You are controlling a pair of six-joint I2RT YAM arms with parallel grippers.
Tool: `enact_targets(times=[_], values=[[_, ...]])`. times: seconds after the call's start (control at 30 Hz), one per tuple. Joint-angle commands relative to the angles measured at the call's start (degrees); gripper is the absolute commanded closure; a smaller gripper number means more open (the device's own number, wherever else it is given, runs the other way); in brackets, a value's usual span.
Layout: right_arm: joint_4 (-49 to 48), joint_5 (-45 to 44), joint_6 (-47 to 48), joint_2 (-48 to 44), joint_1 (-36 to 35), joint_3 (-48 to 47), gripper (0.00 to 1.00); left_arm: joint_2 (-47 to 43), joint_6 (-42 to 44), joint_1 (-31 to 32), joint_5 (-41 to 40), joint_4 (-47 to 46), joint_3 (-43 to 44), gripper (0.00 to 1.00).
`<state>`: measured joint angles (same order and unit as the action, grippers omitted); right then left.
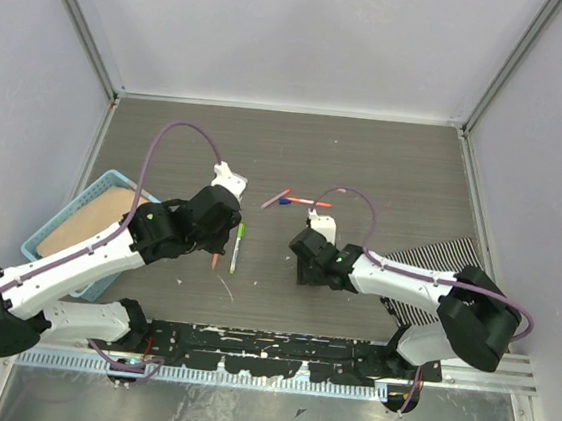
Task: Insert the pens into the pen caps
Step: Place the pen cap at the center of the board.
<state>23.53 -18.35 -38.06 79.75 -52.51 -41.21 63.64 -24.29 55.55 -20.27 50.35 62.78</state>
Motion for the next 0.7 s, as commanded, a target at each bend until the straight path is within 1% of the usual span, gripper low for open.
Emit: enact_targets(times=[0.0,0.13,0.4,0.67], values=[[3.7,-4.9,-9.7,-1.5,-3.4,-0.1,0.57,-0.6,-4.4,-0.3,-6.9,0.8,2.0,1.00],[4.3,-4.3,-11.3,-1.6,-4.6,0.1,0.56,-0.9,-4.7,-0.6,-6.4,0.6,1.9,1.00],[4.1,-2.5,-11.6,-1.0,-4.8,0.5,0.53,-1.9,-5.0,-2.1,-7.1,0.2,0.9,1.00],[2.4,-0.5,-9.4,1.1,-4.8,0.3,0.49,-2.5,-3.0,-2.4,-6.4,-1.0,0.1,1.00]])
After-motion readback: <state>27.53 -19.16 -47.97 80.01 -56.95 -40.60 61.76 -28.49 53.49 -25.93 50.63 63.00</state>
